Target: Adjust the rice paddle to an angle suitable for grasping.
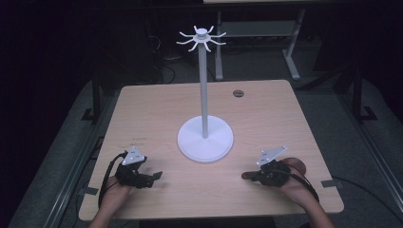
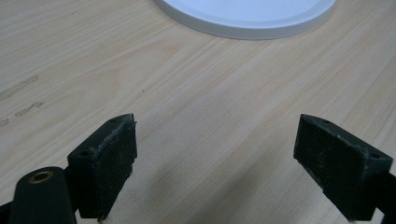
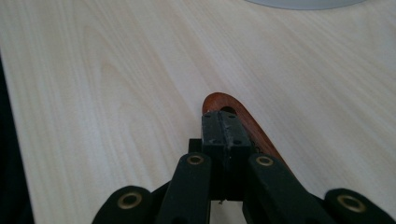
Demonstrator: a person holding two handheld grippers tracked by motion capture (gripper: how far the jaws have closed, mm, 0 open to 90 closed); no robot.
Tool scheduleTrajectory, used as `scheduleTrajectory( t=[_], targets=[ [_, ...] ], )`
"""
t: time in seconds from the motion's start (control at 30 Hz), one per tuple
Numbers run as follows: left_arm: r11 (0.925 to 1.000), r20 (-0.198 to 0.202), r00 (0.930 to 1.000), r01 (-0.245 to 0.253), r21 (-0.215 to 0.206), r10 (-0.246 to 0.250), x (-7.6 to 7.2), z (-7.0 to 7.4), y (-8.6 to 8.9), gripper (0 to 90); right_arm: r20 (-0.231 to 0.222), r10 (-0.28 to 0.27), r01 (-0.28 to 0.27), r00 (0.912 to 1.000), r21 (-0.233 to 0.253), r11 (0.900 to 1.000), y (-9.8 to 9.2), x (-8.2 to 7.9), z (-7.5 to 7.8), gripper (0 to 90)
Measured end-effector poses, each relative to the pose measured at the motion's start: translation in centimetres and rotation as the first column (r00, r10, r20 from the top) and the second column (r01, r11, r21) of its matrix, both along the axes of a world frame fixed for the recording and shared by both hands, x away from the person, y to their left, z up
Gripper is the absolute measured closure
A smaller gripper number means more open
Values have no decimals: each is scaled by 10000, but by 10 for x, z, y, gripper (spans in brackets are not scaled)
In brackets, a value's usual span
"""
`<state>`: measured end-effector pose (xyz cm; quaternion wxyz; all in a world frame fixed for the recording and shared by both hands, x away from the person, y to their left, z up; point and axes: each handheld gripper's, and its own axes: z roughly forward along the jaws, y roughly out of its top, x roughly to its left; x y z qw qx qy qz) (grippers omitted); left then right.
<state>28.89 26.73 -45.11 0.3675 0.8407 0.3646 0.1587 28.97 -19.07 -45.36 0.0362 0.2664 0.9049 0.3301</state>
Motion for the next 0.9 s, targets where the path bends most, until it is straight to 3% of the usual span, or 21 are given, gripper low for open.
scheduleTrajectory(
  t=[0.6,0.7,0.8,0.9],
  targets=[
    [10000,53,10000,20,36,-20,-1,1,0,131,392,-835,843,9957,-178,9963,-3,37,-1,896],
    [10000,73,10000,30,13,-30,-1,1,0,130,388,-1471,1472,9884,-10,9891,-13,42,-1,896],
    [10000,44,10000,16,17,-16,-1,1,-1,131,433,-1581,1583,9865,-8,9874,-17,44,-2,897],
    [10000,43,10000,38,65,-38,-1,1,-1,131,423,-2113,2112,9765,71,9774,-24,50,-2,897]
  ],
)
